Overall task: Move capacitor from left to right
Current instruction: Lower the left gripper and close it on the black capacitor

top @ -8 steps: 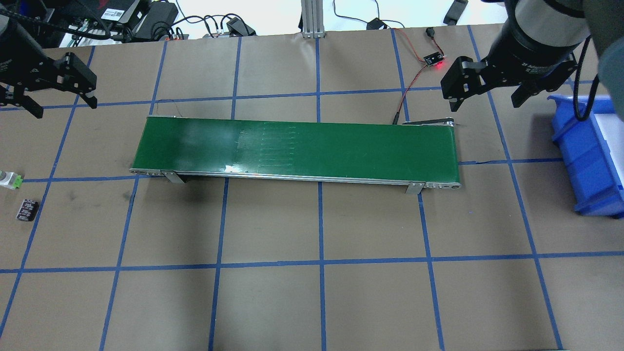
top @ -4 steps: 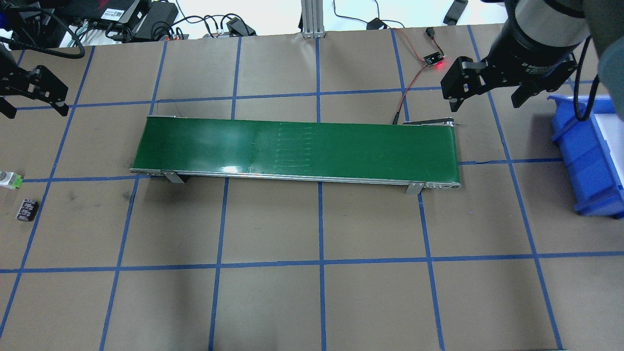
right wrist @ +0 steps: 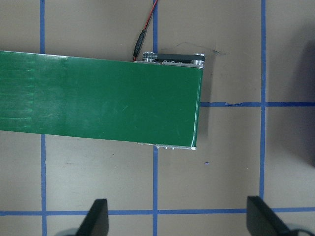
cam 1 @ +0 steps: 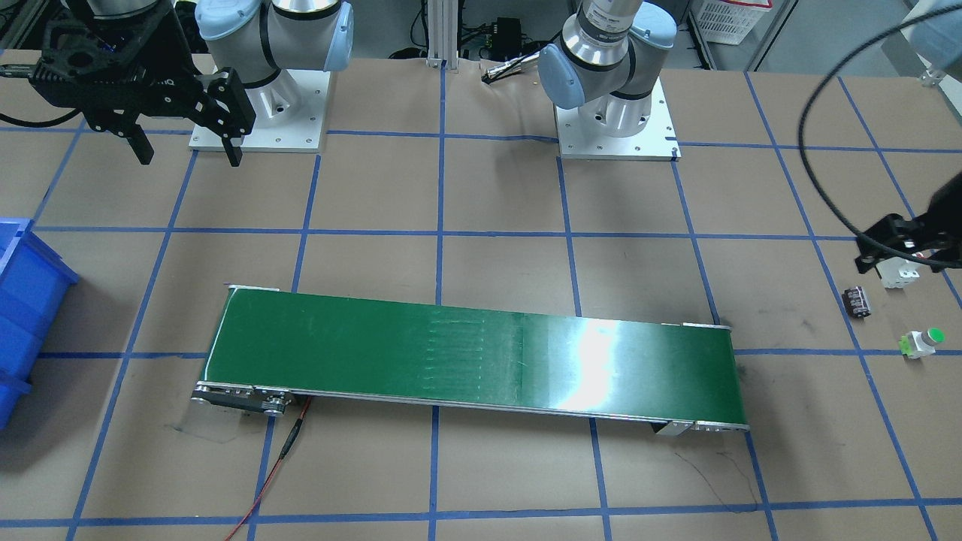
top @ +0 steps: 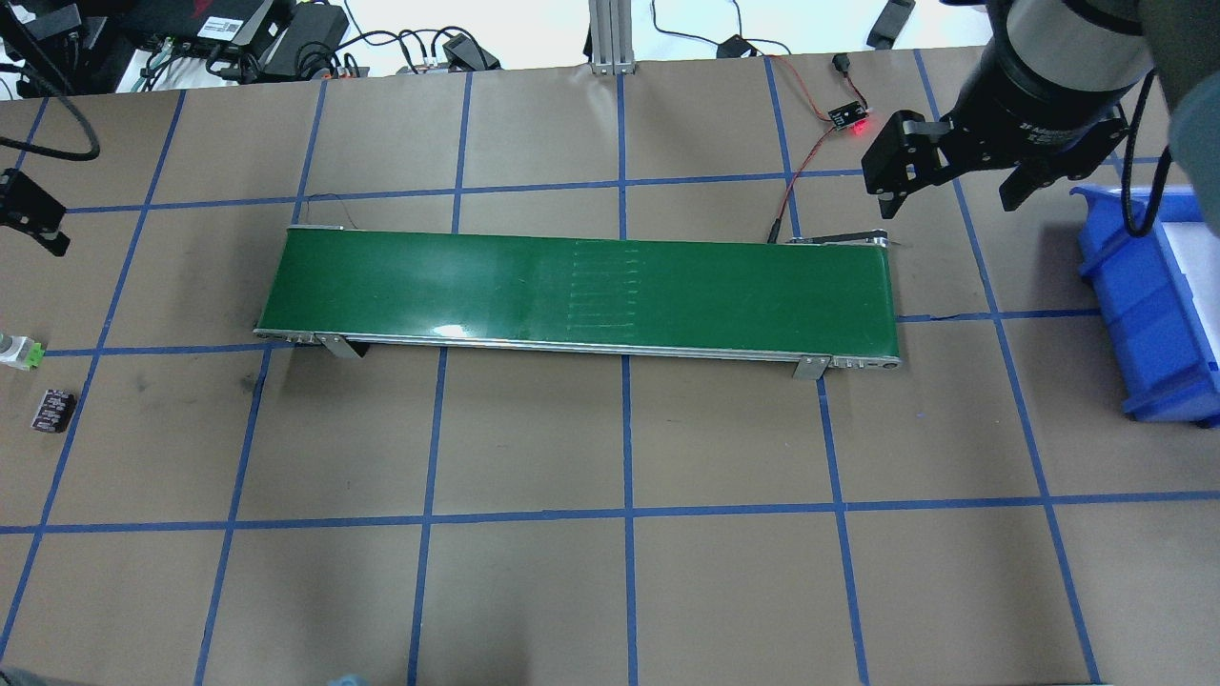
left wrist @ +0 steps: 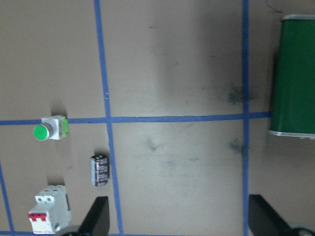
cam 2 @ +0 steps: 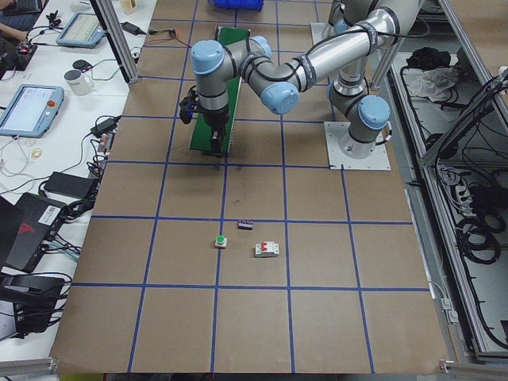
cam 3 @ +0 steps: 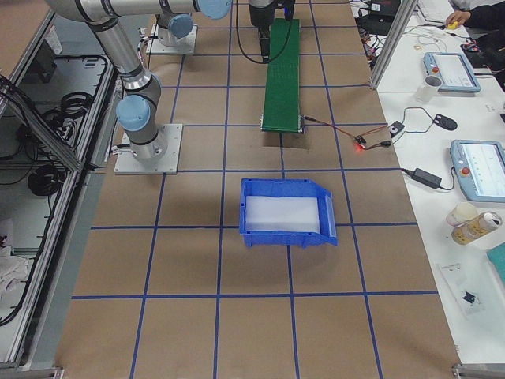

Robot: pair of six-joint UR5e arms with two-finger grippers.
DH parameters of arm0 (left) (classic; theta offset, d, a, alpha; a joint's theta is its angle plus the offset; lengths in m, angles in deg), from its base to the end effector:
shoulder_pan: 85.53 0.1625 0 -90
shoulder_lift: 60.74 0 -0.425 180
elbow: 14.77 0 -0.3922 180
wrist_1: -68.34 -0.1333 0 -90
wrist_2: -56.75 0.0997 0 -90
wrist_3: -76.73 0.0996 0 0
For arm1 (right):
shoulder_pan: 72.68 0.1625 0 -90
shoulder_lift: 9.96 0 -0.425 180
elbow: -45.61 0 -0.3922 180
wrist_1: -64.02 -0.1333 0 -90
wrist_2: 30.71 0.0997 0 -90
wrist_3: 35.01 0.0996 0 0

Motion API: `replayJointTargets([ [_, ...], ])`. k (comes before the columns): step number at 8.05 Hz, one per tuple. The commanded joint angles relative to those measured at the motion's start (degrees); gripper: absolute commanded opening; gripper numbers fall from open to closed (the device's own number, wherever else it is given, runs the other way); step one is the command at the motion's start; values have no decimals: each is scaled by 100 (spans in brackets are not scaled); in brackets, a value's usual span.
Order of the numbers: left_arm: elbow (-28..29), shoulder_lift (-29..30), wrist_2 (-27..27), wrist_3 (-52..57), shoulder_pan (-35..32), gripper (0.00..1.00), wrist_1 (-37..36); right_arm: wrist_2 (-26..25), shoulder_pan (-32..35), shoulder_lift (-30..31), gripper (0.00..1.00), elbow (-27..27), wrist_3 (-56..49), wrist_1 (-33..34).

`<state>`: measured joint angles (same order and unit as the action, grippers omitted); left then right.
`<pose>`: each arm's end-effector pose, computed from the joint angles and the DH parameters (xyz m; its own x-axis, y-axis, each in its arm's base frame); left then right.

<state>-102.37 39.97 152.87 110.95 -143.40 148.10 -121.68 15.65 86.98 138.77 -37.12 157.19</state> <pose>0.1993 -0.5480 0.4278 -0.9936 0.0362 -0.1070 0.0329 0.9989 0.0321 0.1184 -0.4547 0.5235 -0.9998 -0.0054 0.0212 -0.0079 0.9927 -0.1203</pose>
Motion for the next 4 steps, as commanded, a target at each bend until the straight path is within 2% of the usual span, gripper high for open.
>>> replayJointTargets([
  [1, -99, 395, -6, 1383, 504, 100, -881, 0, 0, 0, 100, 0, 0, 0],
  [2, -309, 527, -15, 1429, 540, 100, -892, -9, 0, 0, 100, 0, 0, 0],
  [4, -888, 712, -364, 2530, 906, 100, -1705, 0, 0, 0, 100, 0, 0, 0],
])
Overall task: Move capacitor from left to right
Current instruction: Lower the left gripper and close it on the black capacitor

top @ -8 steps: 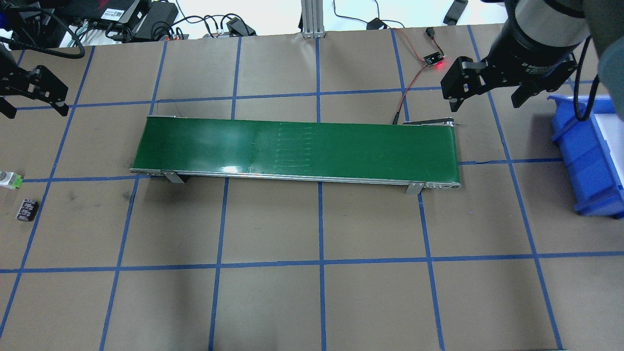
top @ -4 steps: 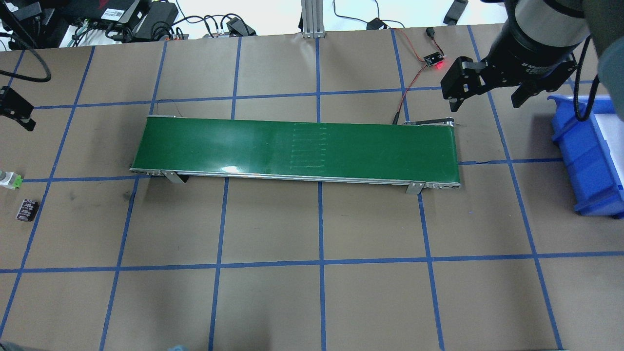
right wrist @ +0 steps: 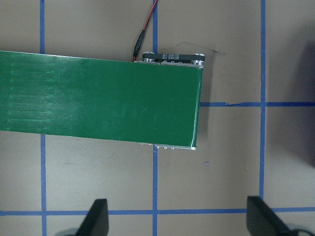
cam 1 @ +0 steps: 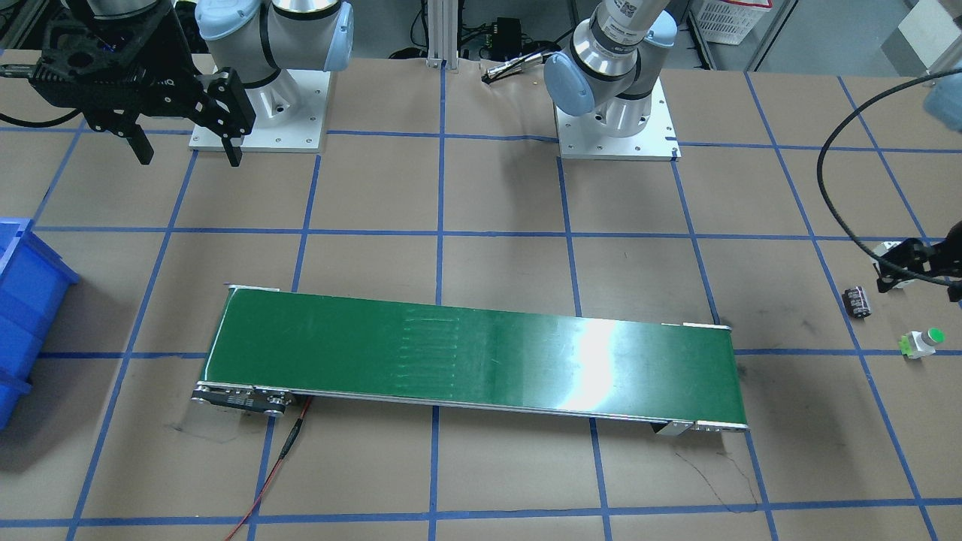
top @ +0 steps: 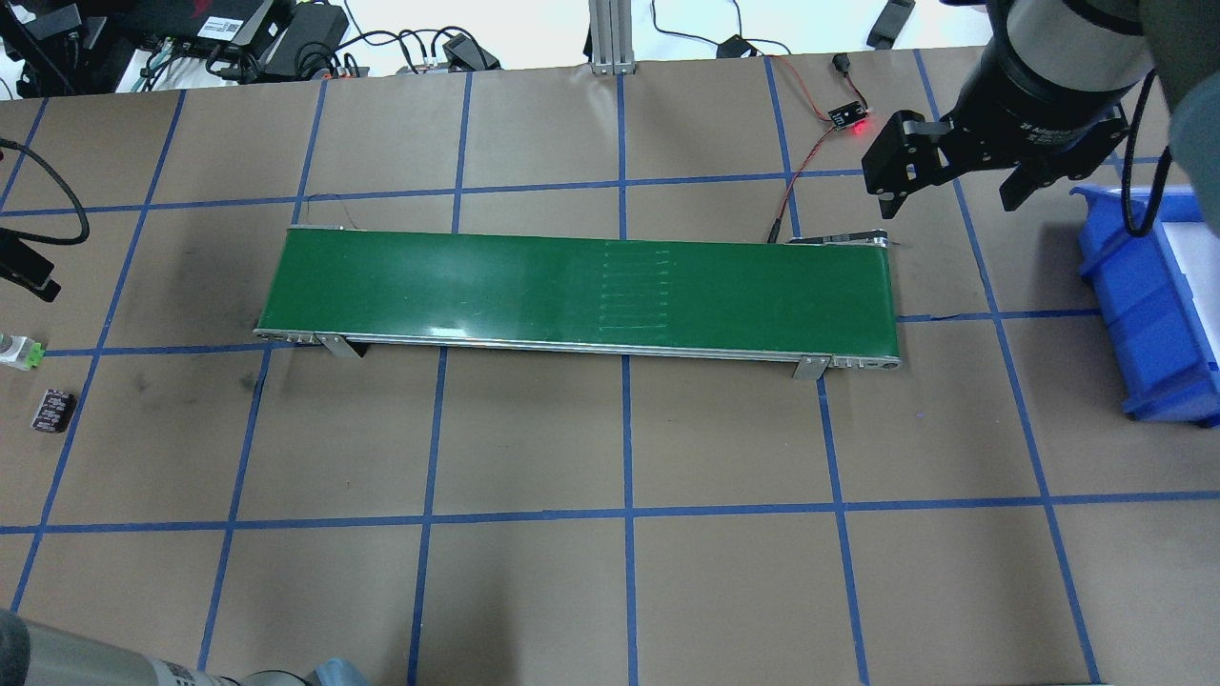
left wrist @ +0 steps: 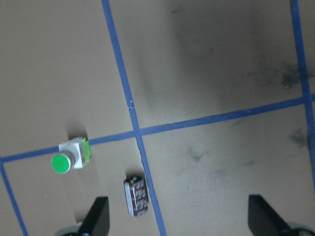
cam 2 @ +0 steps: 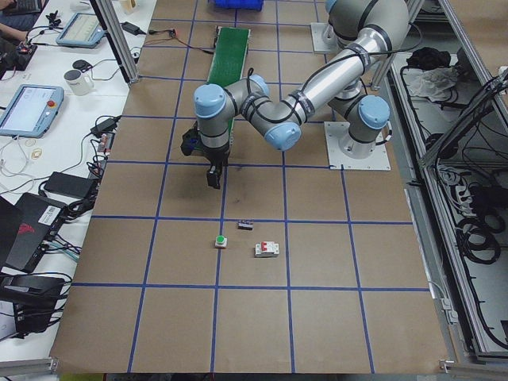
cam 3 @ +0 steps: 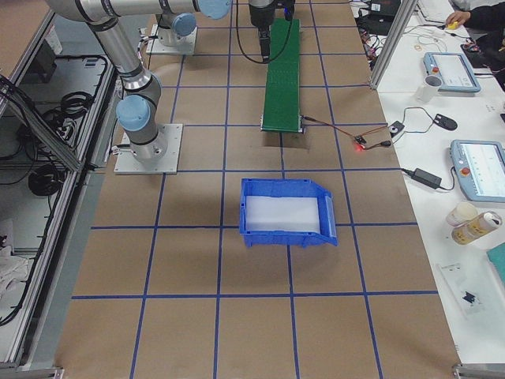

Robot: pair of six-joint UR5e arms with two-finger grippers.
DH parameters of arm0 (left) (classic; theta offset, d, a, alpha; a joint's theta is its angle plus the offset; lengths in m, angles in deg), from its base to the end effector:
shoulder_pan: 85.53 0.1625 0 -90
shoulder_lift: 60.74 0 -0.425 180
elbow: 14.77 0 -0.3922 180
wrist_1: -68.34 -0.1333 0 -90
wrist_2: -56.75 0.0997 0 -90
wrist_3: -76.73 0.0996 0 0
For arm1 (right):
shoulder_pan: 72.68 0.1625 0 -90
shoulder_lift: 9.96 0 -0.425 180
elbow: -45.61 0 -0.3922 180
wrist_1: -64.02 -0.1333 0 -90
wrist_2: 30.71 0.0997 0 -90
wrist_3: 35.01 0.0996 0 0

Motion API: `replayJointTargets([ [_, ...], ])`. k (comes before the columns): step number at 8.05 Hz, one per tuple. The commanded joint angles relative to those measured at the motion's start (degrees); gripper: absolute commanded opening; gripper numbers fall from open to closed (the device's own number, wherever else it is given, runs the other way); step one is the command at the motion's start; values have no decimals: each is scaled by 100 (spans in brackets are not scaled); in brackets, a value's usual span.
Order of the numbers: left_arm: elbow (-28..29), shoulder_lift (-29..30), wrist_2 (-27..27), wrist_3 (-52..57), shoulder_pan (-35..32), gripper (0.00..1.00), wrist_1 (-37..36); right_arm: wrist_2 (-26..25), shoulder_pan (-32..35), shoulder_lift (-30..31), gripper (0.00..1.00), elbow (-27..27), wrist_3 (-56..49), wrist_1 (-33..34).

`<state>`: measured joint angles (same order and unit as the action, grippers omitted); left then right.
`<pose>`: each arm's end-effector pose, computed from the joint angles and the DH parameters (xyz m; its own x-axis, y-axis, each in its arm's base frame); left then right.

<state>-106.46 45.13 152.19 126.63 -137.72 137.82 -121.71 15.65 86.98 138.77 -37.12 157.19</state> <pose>0.2668 -0.5459 0.3591 -0.9730 0.2079 -0.1005 0.2050 0.9780 0.0392 0.1184 -0.4547 0.5235 -0.9997 -0.0053 0.0218 -0.0079 0.9927 -0.1203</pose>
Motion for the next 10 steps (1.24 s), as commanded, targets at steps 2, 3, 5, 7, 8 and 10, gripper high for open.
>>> replayJointTargets([
  [2, -631, 477, -421, 1520, 779, 100, -760, 3, 9, 0, 100, 0, 0, 0],
  [3, -640, 670, -421, 1636, 929, 100, -899, 3, 9, 0, 100, 0, 0, 0],
  [5, -631, 978, -438, 1628, 992, 100, -918, -6, 17, 0, 100, 9, 0, 0],
  [7, -640, 1120, -360, 1584, 992, 100, -944, 3, 17, 9, 100, 17, 0, 0],
  [8, -631, 1199, -351, 1584, 1070, 100, -962, 3, 9, 9, 100, 35, 0, 0],
  [10, -631, 1287, -298, 1323, 1255, 100, -1067, 3, 9, 9, 100, 35, 0, 0],
])
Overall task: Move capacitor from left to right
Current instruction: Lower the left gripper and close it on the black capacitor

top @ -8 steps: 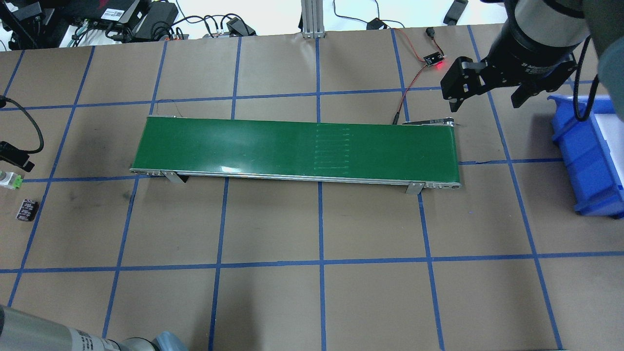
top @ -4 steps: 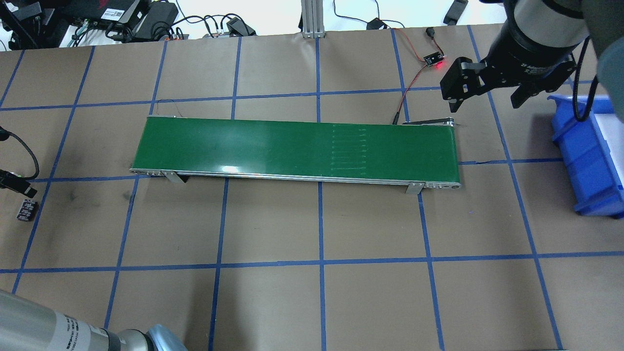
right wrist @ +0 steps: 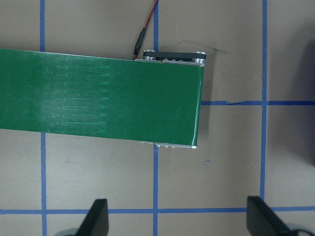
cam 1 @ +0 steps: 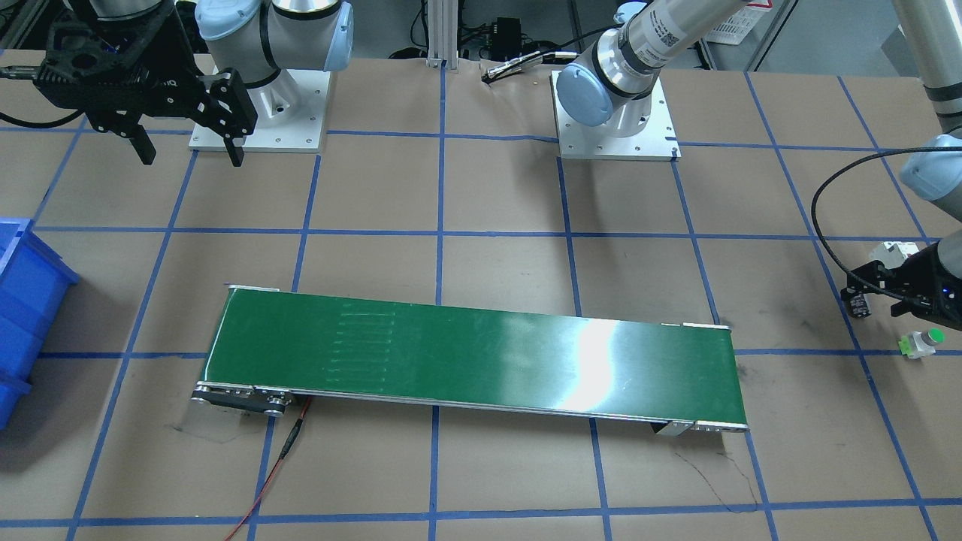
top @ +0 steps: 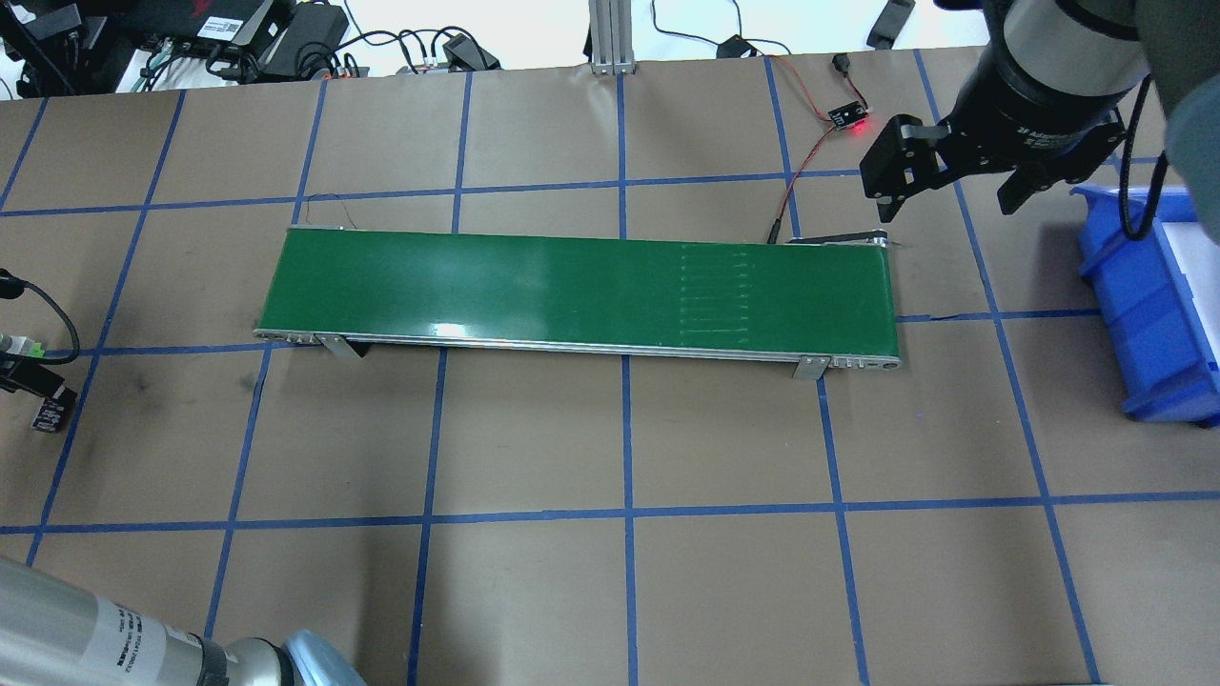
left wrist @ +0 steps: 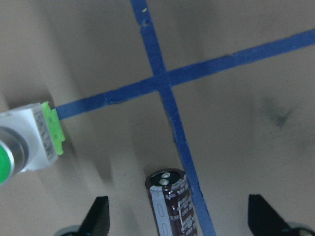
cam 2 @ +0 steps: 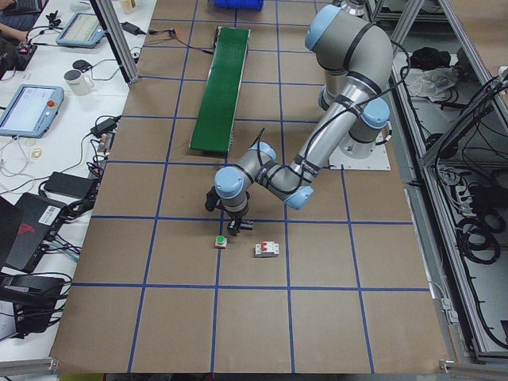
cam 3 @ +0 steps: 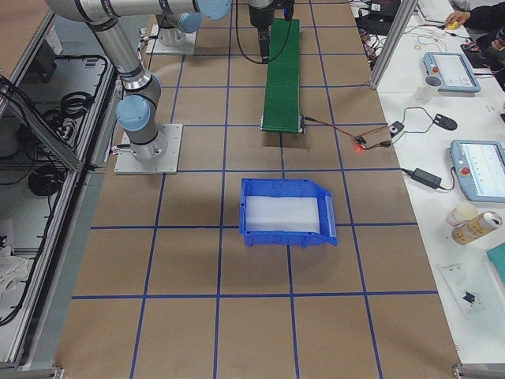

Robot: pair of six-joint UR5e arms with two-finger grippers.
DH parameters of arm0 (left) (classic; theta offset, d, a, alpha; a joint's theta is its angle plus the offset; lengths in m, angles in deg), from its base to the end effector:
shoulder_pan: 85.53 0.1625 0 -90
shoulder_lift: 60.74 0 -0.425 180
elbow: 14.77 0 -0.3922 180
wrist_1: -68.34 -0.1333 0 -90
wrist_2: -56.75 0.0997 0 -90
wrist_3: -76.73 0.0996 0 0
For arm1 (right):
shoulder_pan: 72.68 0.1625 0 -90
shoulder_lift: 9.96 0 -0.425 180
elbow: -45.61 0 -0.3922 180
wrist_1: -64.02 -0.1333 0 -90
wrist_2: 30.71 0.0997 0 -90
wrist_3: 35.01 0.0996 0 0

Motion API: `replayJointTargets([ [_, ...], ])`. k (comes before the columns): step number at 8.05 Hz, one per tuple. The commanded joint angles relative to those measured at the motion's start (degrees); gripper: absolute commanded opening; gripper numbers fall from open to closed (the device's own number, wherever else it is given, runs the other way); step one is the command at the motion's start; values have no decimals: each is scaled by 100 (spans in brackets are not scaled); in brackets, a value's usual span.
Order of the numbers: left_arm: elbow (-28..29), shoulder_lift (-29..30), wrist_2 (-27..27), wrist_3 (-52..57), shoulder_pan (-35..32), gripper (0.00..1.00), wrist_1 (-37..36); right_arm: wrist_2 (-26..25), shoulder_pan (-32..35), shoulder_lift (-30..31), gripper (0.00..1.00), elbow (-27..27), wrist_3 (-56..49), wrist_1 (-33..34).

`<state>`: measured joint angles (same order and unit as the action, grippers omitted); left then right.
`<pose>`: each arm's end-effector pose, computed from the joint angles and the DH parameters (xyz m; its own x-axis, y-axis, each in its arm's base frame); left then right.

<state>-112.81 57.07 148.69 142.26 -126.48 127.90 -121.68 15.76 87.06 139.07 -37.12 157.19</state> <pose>0.3726 -0.4953 0.2002 -0.9567 0.2821 0.0719 0.2869 0.9554 0.0697 0.1193 -0.4536 0.5215 -0.9997 -0.0074 0.0211 -0.0098 0.9931 -0.1165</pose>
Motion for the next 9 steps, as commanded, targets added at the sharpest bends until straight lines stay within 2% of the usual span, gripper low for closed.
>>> replayJointTargets([
  [1, -13, 137, 269, -468, 131, 100, -259, 0, -2, 1, 100, 5, 0, 0],
  [4, -13, 155, 228, -1058, 122, 99, -278, 0, -2, -8, 100, 5, 9, 0],
  [5, -13, 155, 228, -1199, 122, 96, -252, 0, -2, -8, 100, 5, 9, 0],
  [6, -13, 155, 228, -1252, 122, 88, -208, 0, -2, -8, 100, 5, 9, 0],
  [7, -22, 164, 245, -1262, 122, 71, -199, 0, -2, -8, 100, 5, 9, 0],
  [9, -31, 164, 245, -1262, 122, 63, -173, 0, -2, -8, 100, 5, 9, 0],
])
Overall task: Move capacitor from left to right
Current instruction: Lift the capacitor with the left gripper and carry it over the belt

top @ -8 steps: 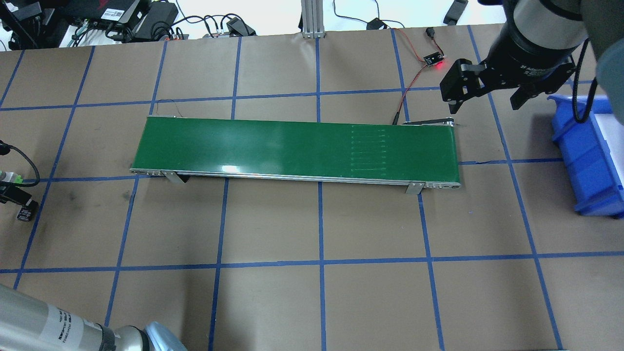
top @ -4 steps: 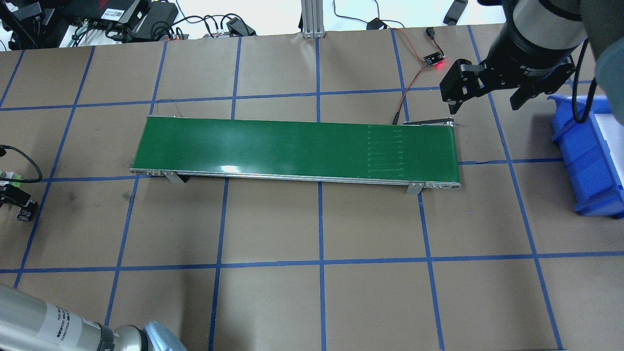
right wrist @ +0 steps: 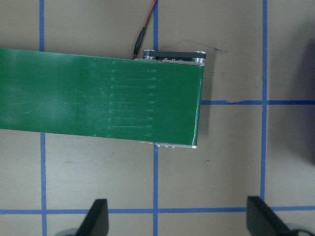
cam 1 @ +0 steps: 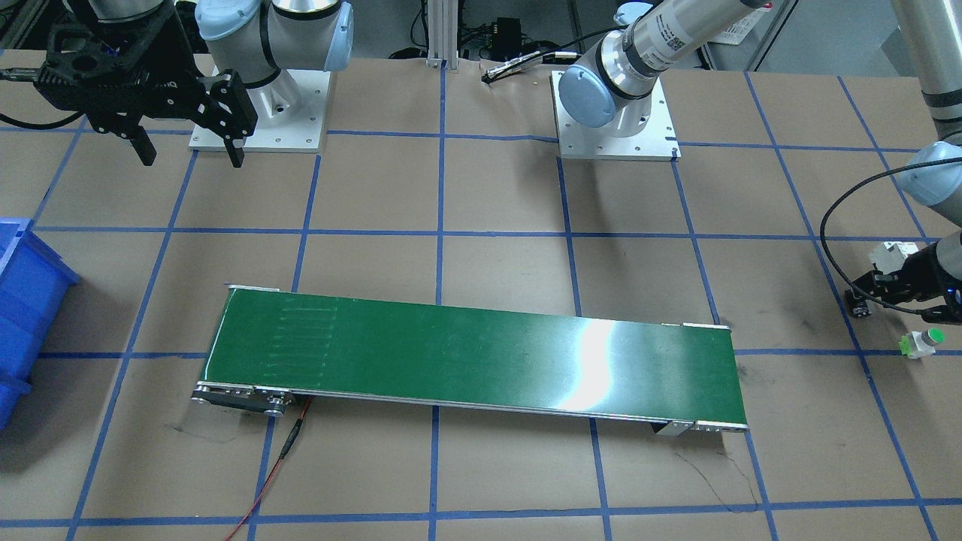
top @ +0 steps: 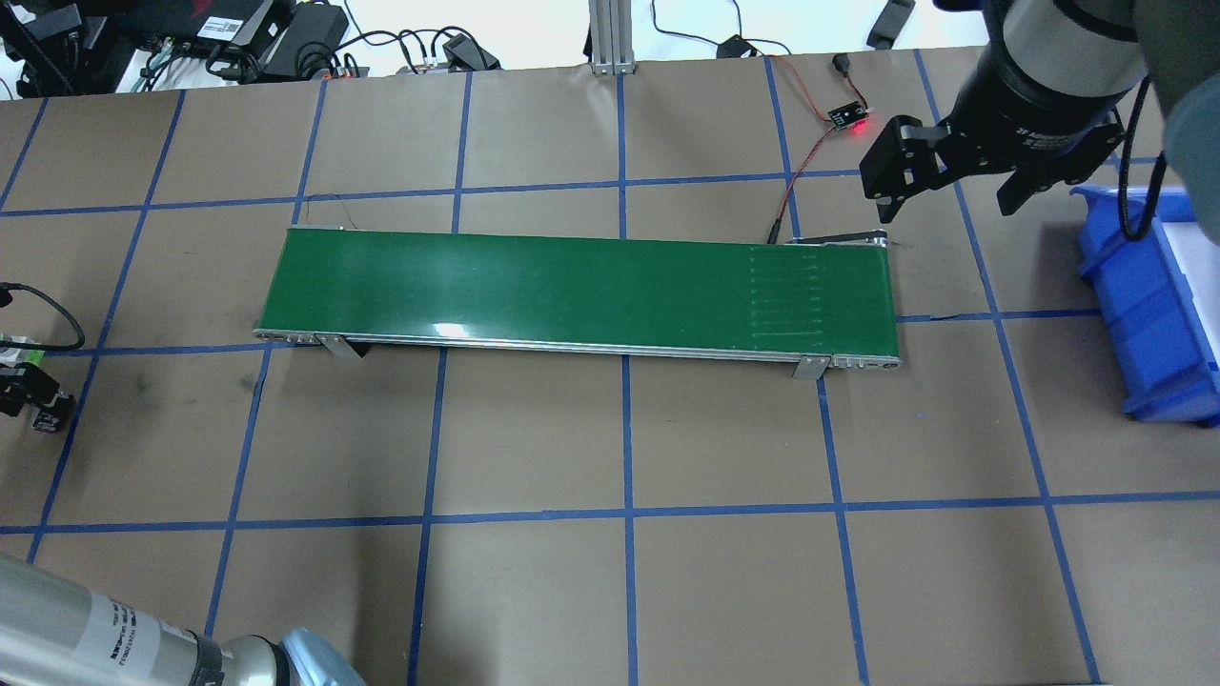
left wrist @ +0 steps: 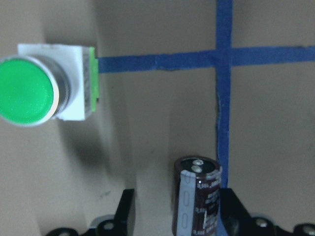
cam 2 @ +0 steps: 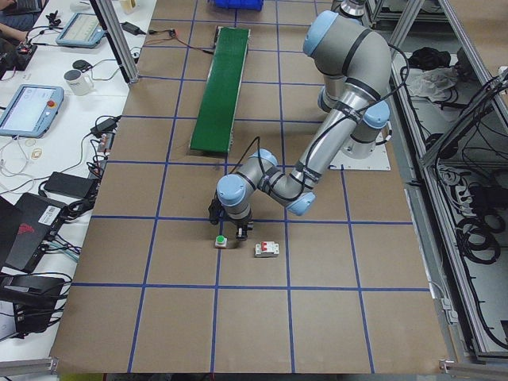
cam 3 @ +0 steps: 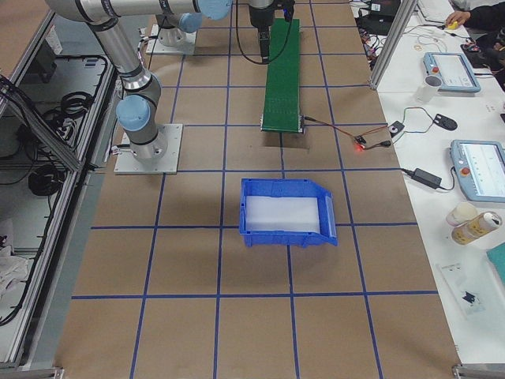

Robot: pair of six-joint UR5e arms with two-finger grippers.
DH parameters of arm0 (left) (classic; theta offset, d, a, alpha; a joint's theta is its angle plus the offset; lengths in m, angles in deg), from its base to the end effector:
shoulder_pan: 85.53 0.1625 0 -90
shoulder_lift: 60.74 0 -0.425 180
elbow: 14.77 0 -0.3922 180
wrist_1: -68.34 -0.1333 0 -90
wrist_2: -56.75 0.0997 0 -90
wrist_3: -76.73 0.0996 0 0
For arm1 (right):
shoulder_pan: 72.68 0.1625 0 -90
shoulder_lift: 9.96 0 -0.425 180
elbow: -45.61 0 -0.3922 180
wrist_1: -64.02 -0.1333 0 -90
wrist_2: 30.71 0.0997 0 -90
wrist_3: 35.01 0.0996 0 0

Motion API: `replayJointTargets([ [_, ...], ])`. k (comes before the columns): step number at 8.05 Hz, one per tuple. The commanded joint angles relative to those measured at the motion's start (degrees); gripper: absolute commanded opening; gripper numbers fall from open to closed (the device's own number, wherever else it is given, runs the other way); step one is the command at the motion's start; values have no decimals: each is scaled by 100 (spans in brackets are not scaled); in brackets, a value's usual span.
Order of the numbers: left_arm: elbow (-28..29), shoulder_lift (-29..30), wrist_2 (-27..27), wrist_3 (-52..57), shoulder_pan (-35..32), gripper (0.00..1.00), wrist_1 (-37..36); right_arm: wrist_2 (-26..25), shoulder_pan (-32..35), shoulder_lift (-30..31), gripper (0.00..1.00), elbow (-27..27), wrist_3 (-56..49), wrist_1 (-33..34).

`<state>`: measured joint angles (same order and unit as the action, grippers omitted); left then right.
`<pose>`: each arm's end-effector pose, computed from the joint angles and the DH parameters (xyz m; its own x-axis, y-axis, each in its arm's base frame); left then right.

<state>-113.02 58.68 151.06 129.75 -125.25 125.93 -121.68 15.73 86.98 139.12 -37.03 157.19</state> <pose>0.3883 -0.4862 0.1850 -0.9984 0.0496 0.0282 0.0525 0.9920 0.1149 0.1191 -0.4541 0.5204 -0.9998 -0.0053 0.0209 -0.0077 0.9934 -0.1143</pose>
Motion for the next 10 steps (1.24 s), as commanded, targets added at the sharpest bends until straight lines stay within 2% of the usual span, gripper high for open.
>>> replayJointTargets([
  [1, -36, -6, 16, -19, 0, 59, 33, 0, 0, 0, 100, 0, -9, 0],
  [3, -37, -24, 17, -19, -9, 44, 242, 9, 0, -35, 100, 0, 9, 0],
  [7, 42, -348, 34, -11, -35, 1, 437, 0, -9, -35, 100, 0, 0, 0],
  [10, 77, -656, 8, -11, -175, 0, 622, 0, -9, -18, 100, 0, -9, 0],
])
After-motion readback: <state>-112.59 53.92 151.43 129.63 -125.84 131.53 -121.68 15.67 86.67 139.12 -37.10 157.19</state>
